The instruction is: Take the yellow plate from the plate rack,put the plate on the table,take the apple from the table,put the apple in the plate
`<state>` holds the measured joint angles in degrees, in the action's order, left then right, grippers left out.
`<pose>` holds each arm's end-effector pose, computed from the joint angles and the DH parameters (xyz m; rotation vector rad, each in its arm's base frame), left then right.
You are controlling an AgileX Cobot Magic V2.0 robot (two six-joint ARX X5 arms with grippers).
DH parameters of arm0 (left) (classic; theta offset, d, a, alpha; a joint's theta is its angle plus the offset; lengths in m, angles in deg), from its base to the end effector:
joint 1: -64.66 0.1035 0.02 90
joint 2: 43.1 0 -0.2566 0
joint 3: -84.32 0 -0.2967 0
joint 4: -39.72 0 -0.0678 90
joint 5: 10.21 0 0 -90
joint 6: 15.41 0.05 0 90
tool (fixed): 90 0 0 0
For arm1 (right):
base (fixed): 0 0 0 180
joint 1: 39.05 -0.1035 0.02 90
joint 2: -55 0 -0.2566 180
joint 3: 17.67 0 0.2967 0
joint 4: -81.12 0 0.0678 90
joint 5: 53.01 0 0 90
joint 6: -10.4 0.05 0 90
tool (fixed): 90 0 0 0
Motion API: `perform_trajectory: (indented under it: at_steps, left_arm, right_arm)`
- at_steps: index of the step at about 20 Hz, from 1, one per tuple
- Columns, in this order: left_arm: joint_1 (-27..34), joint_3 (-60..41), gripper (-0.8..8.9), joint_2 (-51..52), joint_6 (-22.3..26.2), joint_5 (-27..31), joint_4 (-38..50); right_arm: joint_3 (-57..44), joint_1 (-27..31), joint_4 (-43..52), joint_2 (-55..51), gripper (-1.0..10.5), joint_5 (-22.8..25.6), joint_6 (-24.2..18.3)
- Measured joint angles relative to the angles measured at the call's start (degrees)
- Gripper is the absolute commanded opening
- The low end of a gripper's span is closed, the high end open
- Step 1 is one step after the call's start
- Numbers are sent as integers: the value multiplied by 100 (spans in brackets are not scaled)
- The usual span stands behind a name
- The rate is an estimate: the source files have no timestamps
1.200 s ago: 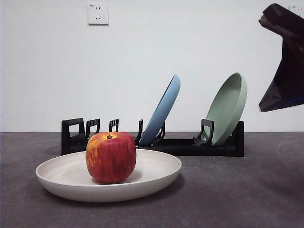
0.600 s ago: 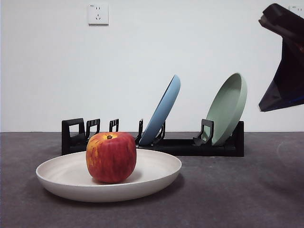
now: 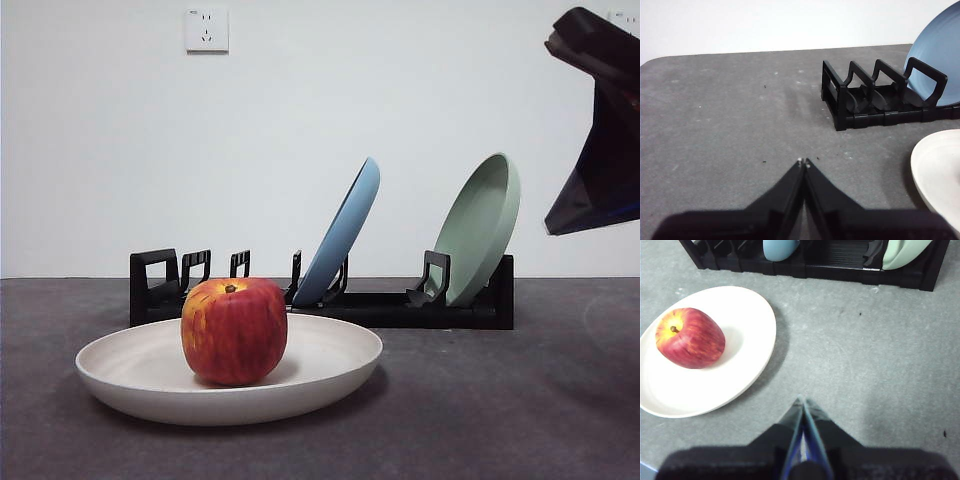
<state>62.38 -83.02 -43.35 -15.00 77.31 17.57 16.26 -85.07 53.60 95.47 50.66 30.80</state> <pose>0.1690 -0.0089 0.1485 0.0068 0.1697 -0.0835 0.1585 0.1472 0.1711 0.0393 0.6087 0.4448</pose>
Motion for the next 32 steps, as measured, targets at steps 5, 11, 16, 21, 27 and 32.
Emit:
perform_trajectory:
  at_steps: [5,11,16,21,27,32]
  left_arm:
    - [0,0,-4,0,0,0,0]
    - [0,0,-4,0,-2,0,0]
    - [0,0,-4,0,0,35,0]
    - [0,0,-4,-2,-2,39,0]
    - [0,0,-4,-2,-2,39,0]
    - [0,0,-4,0,-2,39,0]
  right_arm:
    - [0,0,0,0,1,7,-2]
    - [0,52,-245,-173,1,280,-243]
    - [0,1126,-221,-1235,1,310,-1084]
    - [-258,3027,485,-2190,1,-1246,-1766]
    - [-1331,3838,1121,-3040,1,-1471,-2022]
    - [-1880,3838,1088,-3585,1,-1478,-2024]
